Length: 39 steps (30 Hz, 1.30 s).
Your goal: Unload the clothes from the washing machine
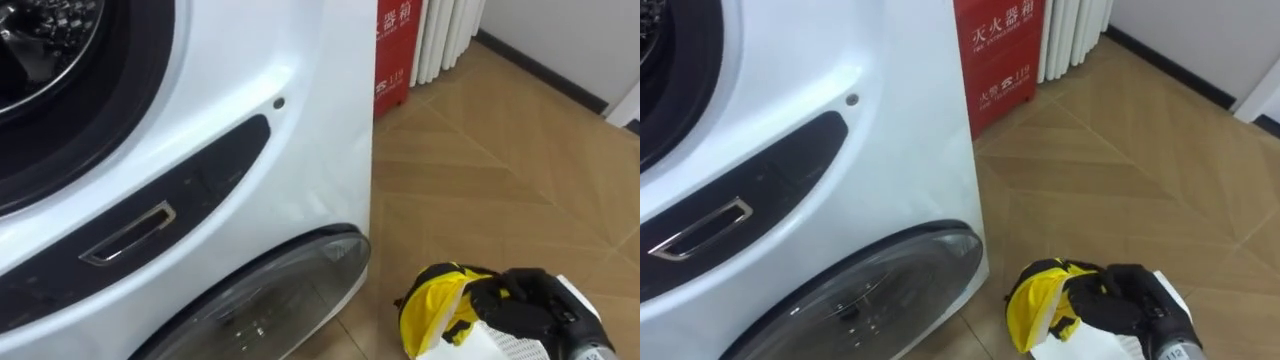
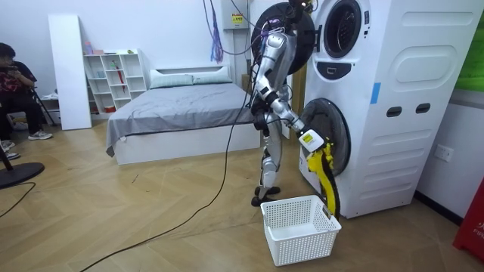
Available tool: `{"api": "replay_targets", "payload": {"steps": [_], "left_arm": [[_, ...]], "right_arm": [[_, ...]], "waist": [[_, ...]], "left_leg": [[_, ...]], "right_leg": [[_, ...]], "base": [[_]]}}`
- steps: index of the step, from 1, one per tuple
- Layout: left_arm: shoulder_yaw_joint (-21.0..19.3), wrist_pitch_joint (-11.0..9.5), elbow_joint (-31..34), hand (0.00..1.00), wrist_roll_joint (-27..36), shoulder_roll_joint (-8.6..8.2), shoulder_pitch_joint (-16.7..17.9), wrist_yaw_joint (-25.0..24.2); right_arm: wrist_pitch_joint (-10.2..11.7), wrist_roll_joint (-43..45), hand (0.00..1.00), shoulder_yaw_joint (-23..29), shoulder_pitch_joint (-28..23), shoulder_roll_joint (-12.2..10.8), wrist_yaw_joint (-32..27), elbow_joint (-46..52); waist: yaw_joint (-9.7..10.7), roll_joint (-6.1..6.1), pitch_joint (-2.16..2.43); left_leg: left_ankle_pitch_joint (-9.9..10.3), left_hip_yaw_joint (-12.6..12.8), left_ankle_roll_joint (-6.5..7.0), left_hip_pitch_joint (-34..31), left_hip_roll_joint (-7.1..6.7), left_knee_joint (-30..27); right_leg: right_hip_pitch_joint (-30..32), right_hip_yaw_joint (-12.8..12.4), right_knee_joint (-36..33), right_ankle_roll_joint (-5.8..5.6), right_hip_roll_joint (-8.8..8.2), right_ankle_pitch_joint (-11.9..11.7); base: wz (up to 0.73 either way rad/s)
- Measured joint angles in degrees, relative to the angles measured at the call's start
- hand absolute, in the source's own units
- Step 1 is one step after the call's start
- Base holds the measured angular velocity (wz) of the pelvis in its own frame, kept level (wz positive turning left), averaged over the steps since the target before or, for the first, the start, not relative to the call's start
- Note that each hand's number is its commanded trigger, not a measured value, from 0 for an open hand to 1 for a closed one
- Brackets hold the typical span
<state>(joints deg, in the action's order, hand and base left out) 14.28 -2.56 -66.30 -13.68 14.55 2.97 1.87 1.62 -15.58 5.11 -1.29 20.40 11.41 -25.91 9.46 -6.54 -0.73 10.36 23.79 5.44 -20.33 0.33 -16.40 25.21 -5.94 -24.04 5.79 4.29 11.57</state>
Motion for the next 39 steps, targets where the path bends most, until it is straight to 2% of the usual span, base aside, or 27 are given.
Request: {"api": "replay_targets", "payload": {"steps": [5,9,13,16,18,25,32,39], "left_arm": [[-0.05,-0.47,-0.01,0.0,0.64,-0.09,-0.11,0.23],[0.02,-0.49,-0.06,0.0,0.64,-0.15,-0.06,0.21],[-0.46,-0.8,-0.06,0.0,0.59,-0.12,-0.12,0.21],[-0.55,-1.62,-0.11,0.0,0.45,-0.15,-0.14,0.21],[-0.6,-1.71,-0.13,0.0,0.46,-0.14,-0.19,0.21],[-2.92,-1.67,-0.17,0.0,0.53,0.12,-0.39,0.22],[-2.77,-1.74,-0.18,0.0,0.57,0.3,-1.18,0.21],[-2.62,-2.24,-0.53,0.0,0.65,0.8,-1.18,0.22]], "right_arm": [[0.24,0.17,1.0,0.01,-0.27,0.02,0.02,-0.04],[0.24,0.22,1.0,0.09,-0.27,0.09,0.0,0.18],[0.24,0.66,1.0,1.17,1.01,0.34,-0.47,0.19],[0.26,1.23,1.0,3.05,1.15,0.4,-1.36,0.41],[0.31,1.64,1.0,3.79,1.16,0.55,-2.14,0.86],[0.41,2.03,1.0,5.69,-0.29,0.59,-3.32,2.03],[0.41,2.01,1.0,5.67,-3.29,0.6,-3.29,2.22],[0.43,2.7,1.0,4.95,-4.88,0.6,-2.56,0.86]], "waist": [[0.45,0.12,-0.02],[1.58,0.36,-0.13],[3.03,1.36,-0.54],[3.19,2.5,-0.39],[3.51,2.68,-0.34],[4.44,2.63,-0.33],[4.54,2.63,-0.32],[5.27,2.55,-0.26]], "left_leg": [[0.0,0.12,-0.04,0.12,-0.24,0.13],[0.02,0.04,-0.05,0.18,-0.37,-0.07],[0.01,0.03,-0.03,0.47,-0.44,-0.3],[0.01,0.45,-0.03,1.11,-0.53,-0.31],[0.02,0.5,-0.02,1.13,-0.51,-0.36],[0.03,1.22,-0.03,1.02,-0.32,-0.57],[0.08,1.33,-0.11,1.04,-0.26,-0.93],[0.16,2.5,0.0,0.92,-0.16,-0.92]], "right_leg": [[0.29,-0.19,-1.26,-0.07,-0.14,0.32],[0.34,-0.19,-1.71,-0.12,-0.24,0.65],[0.44,-0.31,-2.09,-0.14,-0.27,0.78],[0.23,-0.63,-2.72,-0.14,-0.32,1.07],[0.19,-0.63,-2.74,-0.14,-0.32,1.06],[0.3,-0.81,-2.78,-0.13,-0.25,1.06],[0.33,-1.15,-3.08,-0.12,-0.16,1.06],[1.12,-1.9,-3.86,-0.17,0.02,1.02]], "base": [[-0.01],[0.0],[-0.01],[-0.06],[0.0],[0.0],[-0.01],[-0.05]]}}
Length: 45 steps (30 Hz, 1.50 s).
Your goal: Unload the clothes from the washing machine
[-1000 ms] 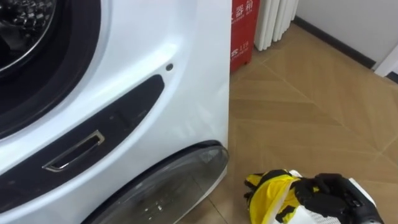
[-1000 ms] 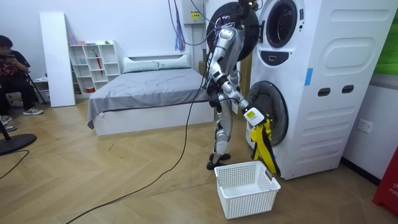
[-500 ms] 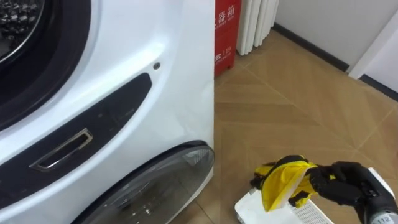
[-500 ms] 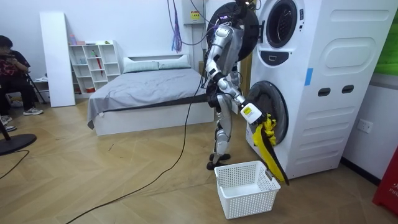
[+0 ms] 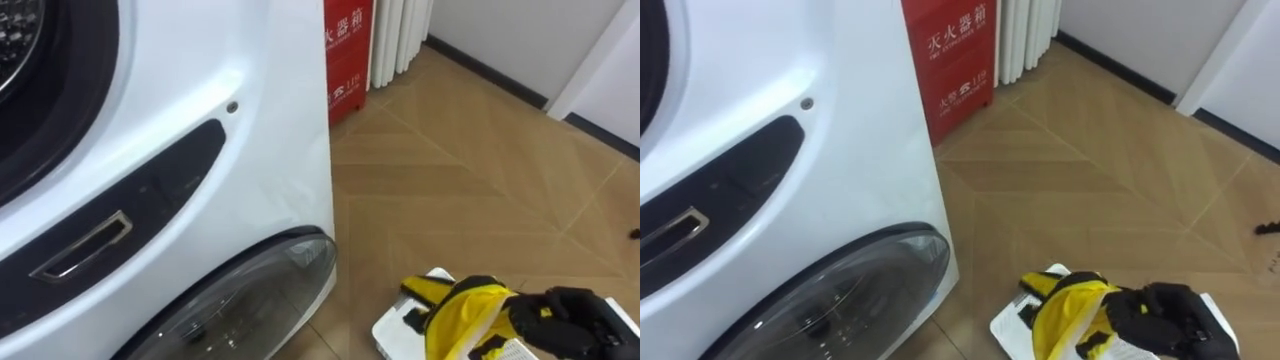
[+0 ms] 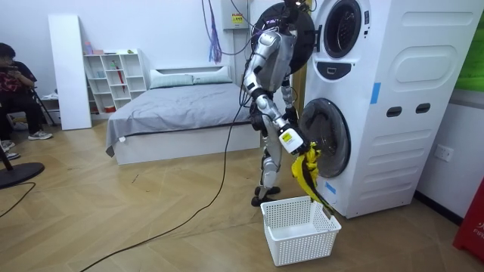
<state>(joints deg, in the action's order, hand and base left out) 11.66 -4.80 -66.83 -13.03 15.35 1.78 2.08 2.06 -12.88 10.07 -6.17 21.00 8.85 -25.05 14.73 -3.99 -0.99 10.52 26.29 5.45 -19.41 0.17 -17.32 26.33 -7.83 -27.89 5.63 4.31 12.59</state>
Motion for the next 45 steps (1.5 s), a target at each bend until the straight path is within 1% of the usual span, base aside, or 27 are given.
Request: {"api": "replay_targets", "payload": {"steps": [3,4,5,6,9,13,19,23,28,38,41,45], "left_arm": [[0.51,-0.49,-0.47,0.0,-0.02,0.03,-0.01,0.12],[0.89,-0.54,-0.76,0.0,-0.03,-0.01,-0.01,0.09],[1.17,-0.54,-0.82,0.0,-0.03,-0.01,0.0,0.08],[1.77,-0.51,-0.88,0.0,-0.03,-0.01,0.0,0.07],[2.22,-0.49,-0.88,0.0,-0.03,-0.07,-0.05,0.07],[2.83,-0.35,-1.7,0.0,-0.01,-0.23,-0.17,0.07],[3.31,0.64,-2.2,0.0,-0.01,-0.23,-0.22,-0.11],[3.33,0.79,-2.22,0.0,-0.02,-0.26,-0.21,-0.13],[3.35,0.9,-2.23,0.0,-0.02,-0.26,-0.23,-0.09],[3.44,1.1,-2.22,0.0,0.03,-0.29,-0.2,-0.08],[3.65,1.08,-2.22,0.0,0.11,-0.29,-0.2,-0.08],[4.06,0.99,-2.24,0.0,0.03,-0.29,-0.18,-0.08]], "right_arm": [[0.04,0.01,1.0,-0.05,-0.86,0.0,0.13,-2.47],[0.04,0.09,1.0,-0.14,-0.8,0.0,0.2,-3.55],[0.04,0.13,0.02,-0.27,-0.91,0.0,0.14,-3.76],[0.04,0.2,0.0,-0.56,-1.07,0.0,0.22,-3.96],[0.04,0.2,0.0,-2.1,-0.98,0.01,1.31,-5.28],[0.04,0.29,0.0,-2.71,-0.82,0.01,2.11,-5.43],[0.04,0.22,0.0,-2.75,-0.39,0.2,2.16,-5.12],[0.04,0.22,0.0,-2.9,-0.4,0.21,2.18,-5.13],[0.04,0.21,0.0,-4.36,-0.23,0.39,2.3,-5.13],[0.06,-0.69,0.0,-4.38,0.0,0.39,2.21,-5.12],[0.21,-0.72,0.0,-4.38,0.43,0.39,2.08,-5.12],[1.2,-0.8,0.0,-4.34,0.55,0.39,2.18,-5.12]], "waist": [[0.13,-0.1,0.01],[-0.05,-0.45,0.13],[-0.08,-0.65,0.24],[-0.13,-1.06,0.36],[-0.58,-1.52,0.32],[-1.19,-2.18,0.24],[-1.1,-2.14,0.22],[-1.13,-2.12,0.21],[-1.11,-2.06,0.16],[-1.23,-2.03,0.14],[-1.24,-2.02,0.14],[-1.38,-2.03,0.15]], "left_leg": [[0.07,0.13,0.11,-0.08,0.0,-0.01],[0.11,0.11,0.17,-0.35,0.02,-0.13],[0.15,0.11,0.21,-0.55,0.02,-0.18],[0.16,0.12,0.24,-0.9,0.01,-0.26],[0.16,0.17,0.24,-0.87,-0.01,-0.32],[0.15,0.08,0.24,-1.19,-0.12,-0.29],[0.15,0.01,0.25,-2.66,-0.07,-1.25],[0.15,0.0,0.25,-3.38,0.01,-1.65],[0.15,-0.07,0.25,-3.39,0.01,-1.67],[0.15,-0.11,0.24,-3.51,0.04,-1.64],[0.15,-0.1,0.24,-3.51,0.02,-1.54],[0.14,-0.17,0.24,-3.32,-0.02,-1.35]], "right_leg": [[0.13,-0.04,-0.09,0.0,0.0,0.0],[0.37,-0.06,-0.07,-0.02,0.0,-0.01],[0.58,-0.1,-0.11,-0.03,0.0,-0.01],[0.9,-0.16,-0.17,-0.08,-0.01,-0.04],[1.01,-0.32,-0.38,-0.08,0.0,-0.04],[1.65,-0.31,-1.03,-0.12,-0.02,0.04],[3.15,-0.19,-1.98,-0.08,-0.13,0.22],[3.8,-0.12,-2.19,-0.07,-0.16,0.23],[3.78,-0.04,-2.17,-0.01,-0.18,0.3],[3.84,0.05,-2.01,0.03,-0.2,0.36],[3.87,0.05,-2.01,0.03,-0.2,0.36],[3.69,0.14,-1.94,0.04,-0.2,0.36]], "base": [[0.0],[0.0],[0.0],[-0.04],[-0.01],[0.0],[0.01],[0.0],[0.0],[0.0],[0.0],[0.0]]}}
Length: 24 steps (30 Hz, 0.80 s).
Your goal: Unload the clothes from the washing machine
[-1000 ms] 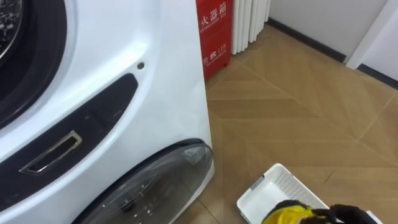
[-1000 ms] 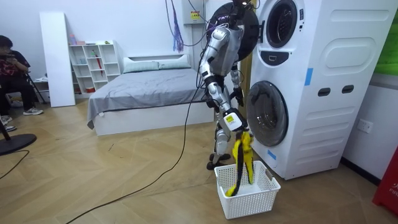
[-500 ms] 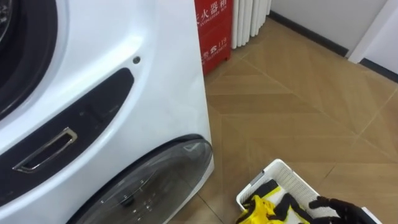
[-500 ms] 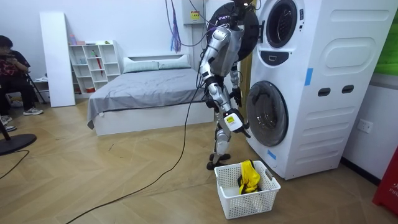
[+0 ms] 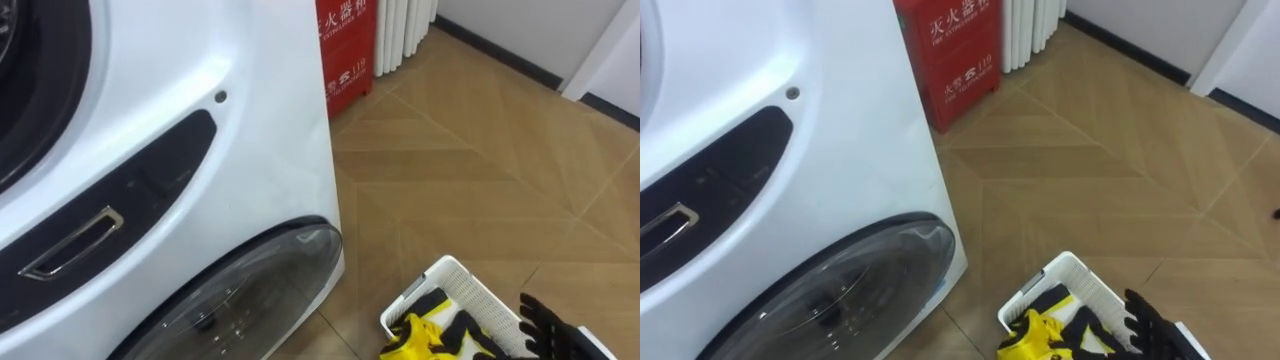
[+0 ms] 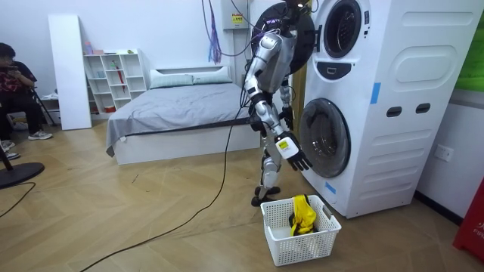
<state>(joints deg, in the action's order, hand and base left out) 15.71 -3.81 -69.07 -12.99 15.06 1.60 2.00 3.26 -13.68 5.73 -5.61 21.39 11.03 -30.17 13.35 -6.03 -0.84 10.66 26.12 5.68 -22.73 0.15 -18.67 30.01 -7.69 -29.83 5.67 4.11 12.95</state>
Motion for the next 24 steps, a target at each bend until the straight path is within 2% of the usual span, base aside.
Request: {"api": "replay_targets", "payload": {"steps": [5,8,12,14,18,20,22,23,24], "left_arm": [[0.02,-0.02,0.0,0.0,0.04,0.01,0.22,-0.04],[0.02,-0.05,0.04,0.0,0.02,0.03,0.44,-0.5],[0.17,-0.1,0.22,0.0,-0.06,-0.15,0.93,-1.49],[0.12,-0.11,0.58,0.0,-0.08,-0.21,1.19,-1.72],[0.11,0.07,0.73,0.0,-0.09,-0.36,1.87,-1.51],[-0.49,0.13,1.04,0.0,-0.39,-0.37,2.45,-1.42],[-2.97,1.27,2.26,0.0,-1.35,-0.89,3.63,-1.15],[-3.58,1.42,2.79,0.0,-1.45,-0.89,4.25,-1.08],[-4.68,1.47,3.24,0.0,-1.7,-0.89,5.07,-0.86]], "right_arm": [[0.08,0.95,0.0,-0.01,-0.13,-0.08,0.45,-0.02],[0.08,1.99,0.0,-0.01,-0.14,-0.22,0.88,-0.28],[0.08,2.5,0.0,-0.33,-0.01,-0.88,2.66,1.0],[0.17,2.66,0.0,-0.85,0.0,-1.05,3.85,1.76],[0.33,2.73,0.0,-4.19,-0.77,-1.27,5.23,1.71],[0.32,2.82,0.0,-4.61,-1.31,-1.65,6.14,1.63],[0.32,2.52,0.0,-4.73,-1.6,-1.99,6.8,0.12],[0.32,2.48,0.0,-4.96,-1.53,-2.13,6.92,-0.77],[0.3,2.52,0.0,-5.01,-1.67,-2.67,7.04,-2.89]], "waist": [[-0.41,0.0,0.01],[-0.22,0.0,0.0],[-1.35,0.16,-0.05],[-1.71,-0.05,0.03],[-4.1,-0.12,0.09],[-4.62,-0.03,0.13],[-6.11,0.8,0.1],[-6.12,1.1,0.23],[-6.12,1.9,0.38]], "left_leg": [[0.0,-0.02,0.0,0.09,0.0,0.03],[-0.01,-0.7,-0.01,0.72,0.07,0.05],[-0.02,-2.09,-0.02,2.91,0.01,0.42],[-0.03,-3.58,-0.04,3.57,-0.06,0.37],[-0.03,-6.45,-0.1,6.62,-0.33,0.97],[-0.13,-7.96,-0.21,7.76,-0.71,1.53],[-0.26,-9.61,-0.33,10.34,-1.21,2.87],[-0.28,-10.53,-0.36,10.79,-1.4,2.99],[-0.29,-11.89,-0.4,11.85,-1.69,3.08]], "right_leg": [[-0.24,0.19,0.09,0.0,-0.05,0.0],[-1.55,1.28,0.87,0.05,-0.28,-0.02],[-4.86,3.12,2.39,0.25,-0.66,0.11],[-6.57,4.48,3.57,0.3,-0.94,0.11],[-12.06,7.78,7.05,0.41,-1.42,0.01],[-14.27,9.79,8.52,0.42,-1.83,0.04],[-18.05,11.82,10.9,0.38,-2.13,0.05],[-19.13,12.63,11.67,0.39,-2.23,0.05],[-21.44,14.27,13.41,0.39,-2.39,0.05]], "base": [[0.01],[0.19],[0.22],[0.36],[0.41],[0.54],[0.51],[0.63],[0.74]]}}
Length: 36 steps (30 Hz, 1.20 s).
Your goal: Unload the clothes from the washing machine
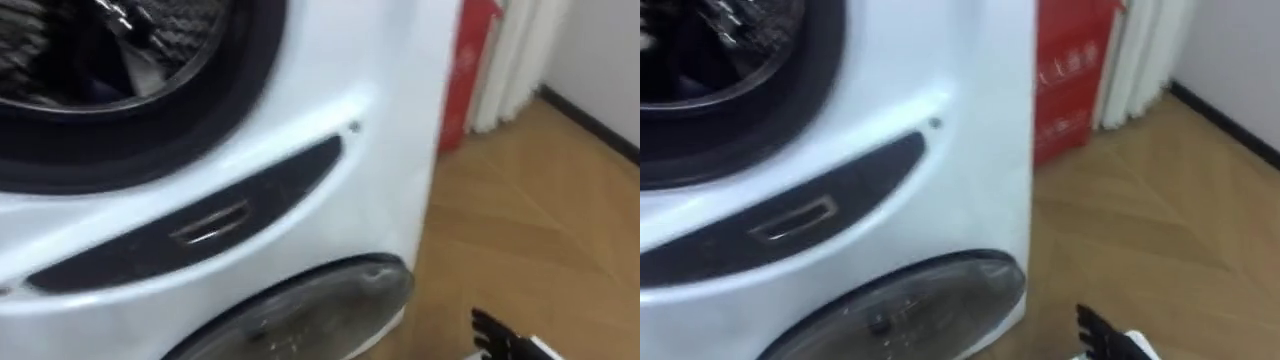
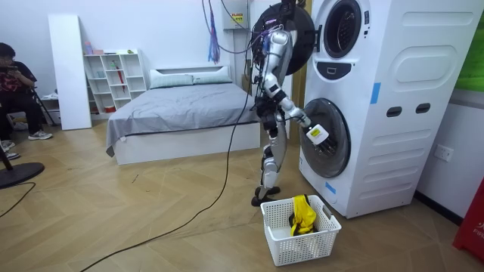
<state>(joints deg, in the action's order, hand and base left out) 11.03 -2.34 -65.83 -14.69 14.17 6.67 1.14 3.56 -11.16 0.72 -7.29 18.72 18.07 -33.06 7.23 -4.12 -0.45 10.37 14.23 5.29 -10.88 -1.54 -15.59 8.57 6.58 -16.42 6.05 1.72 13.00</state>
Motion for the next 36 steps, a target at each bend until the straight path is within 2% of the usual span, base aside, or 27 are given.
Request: {"api": "replay_targets", "payload": {"steps": [1,4,6,8,10,12,15,21,24,26,28,33,36], "left_arm": [[-0.92,0.45,0.63,0.0,-0.06,0.0,0.88,0.07],[-2.13,1.3,2.24,0.0,-1.23,-0.02,3.54,2.06],[-2.12,2.1,2.16,0.0,-1.27,-0.27,4.23,2.57],[-2.12,2.84,1.83,0.0,-1.25,-0.72,4.27,3.15],[-2.85,4.09,1.84,0.0,-1.24,-1.4,4.36,3.69],[-4.65,4.79,1.94,0.0,-1.3,-2.31,4.79,3.69],[-7.4,5.04,2.2,0.0,-3.6,-3.44,5.81,3.64],[-9.73,7.37,1.75,0.0,-4.21,-5.68,6.91,3.35],[-10.87,7.94,1.88,0.0,-4.18,-6.27,6.92,3.29],[-10.9,8.43,2.19,0.0,-4.36,-6.45,6.83,3.3],[-11.03,8.66,2.69,0.0,-5.18,-6.99,7.15,3.54],[-11.17,8.86,2.69,0.0,-5.87,-8.47,7.25,4.55],[-11.97,9.45,2.72,0.0,-6.25,-8.91,7.35,4.65]], "right_arm": [[-0.34,-0.02,0.0,-0.16,-0.31,-0.59,0.04,-1.77],[-1.66,-0.28,0.0,-2.66,-0.89,-0.95,0.38,-4.77],[-1.81,-0.3,0.0,-3.49,-0.65,-1.41,0.25,-8.58],[-2.23,-0.29,0.0,-4.01,-0.27,-1.74,0.14,-12.37],[-2.98,-0.78,0.0,-5.07,0.95,-3.16,0.06,-17.43],[-3.74,-0.7,0.0,-5.43,1.64,-4.39,0.15,-20.37],[-4.24,-0.58,0.0,-5.95,1.71,-5.81,0.14,-23.64],[-4.44,-0.48,0.0,-6.35,1.83,-8.6,-2.49,-30.56],[-4.93,-0.16,0.0,-7.29,1.91,-9.1,-4.81,-32.88],[-4.92,0.3,0.0,-7.5,2.49,-9.41,-6.27,-33.77],[-4.9,1.56,0.0,-7.49,3.2,-10.21,-9.14,-34.5],[-4.9,0.19,0.0,-7.42,3.74,-11.23,-14.2,-36.88],[-4.88,-0.03,0.0,-6.92,3.41,-11.7,-16.18,-36.95]], "waist": [[-0.68,0.96,0.19],[-2.94,3.17,0.83],[-3.34,3.84,0.8],[-4.44,3.87,0.65],[-5.99,4.05,0.34],[-6.17,4.2,-0.02],[-7.23,4.43,-0.13],[-8.97,4.95,0.01],[-9.29,5.26,-0.07],[-9.25,5.27,-0.09],[-9.34,5.56,-0.35],[-9.15,5.24,-0.35],[-9.03,4.8,-0.2]], "left_leg": [[0.01,-0.53,-0.02,1.02,-0.2,0.13],[0.1,-1.14,-0.12,3.13,-0.54,0.5],[0.23,-2.6,-0.26,4.65,-1.02,0.82],[0.58,-3.53,-0.4,5.56,-1.13,0.81],[0.72,-4.07,-0.45,5.99,-1.12,0.68],[0.88,-5.03,-0.58,6.31,-1.23,0.76],[1.62,-5.87,-0.75,6.27,-1.24,0.31],[2.45,-7.3,-0.49,6.57,-1.49,-1.89],[2.45,-9.18,-0.43,6.57,-2.21,-2.06],[2.48,-9.5,-0.38,6.59,-2.3,-2.35],[2.5,-9.59,-0.37,6.67,-2.31,-2.93],[2.55,-9.72,-0.31,7.24,-2.31,-2.88],[2.56,-9.75,-0.28,7.66,-2.31,-2.73]], "right_leg": [[-1.96,1.31,1.46,0.0,-0.13,0.0],[-6.23,2.82,4.33,-0.14,-0.09,-0.32],[-8.83,3.89,5.93,-0.29,-0.09,-0.51],[-10.03,4.42,5.89,-0.37,-0.08,-0.5],[-10.8,4.73,5.95,-0.39,0.0,-0.5],[-11.57,5.31,6.21,-0.41,0.07,-0.49],[-12.86,5.29,7.49,-0.47,0.43,-0.4],[-15.12,6.61,8.54,-0.38,0.51,-0.2],[-15.76,7.85,8.73,-0.72,0.31,0.04],[-16.02,7.78,8.78,-0.73,0.31,0.05],[-16.23,7.66,8.77,-0.73,0.33,0.05],[-16.86,7.71,8.8,-0.73,0.35,0.05],[-17.32,7.79,8.82,-0.72,0.34,0.06]], "base": [[0.66],[0.33],[0.47],[0.36],[0.12],[0.18],[0.16],[0.16],[0.29],[0.14],[0.07],[0.0],[0.0]]}}
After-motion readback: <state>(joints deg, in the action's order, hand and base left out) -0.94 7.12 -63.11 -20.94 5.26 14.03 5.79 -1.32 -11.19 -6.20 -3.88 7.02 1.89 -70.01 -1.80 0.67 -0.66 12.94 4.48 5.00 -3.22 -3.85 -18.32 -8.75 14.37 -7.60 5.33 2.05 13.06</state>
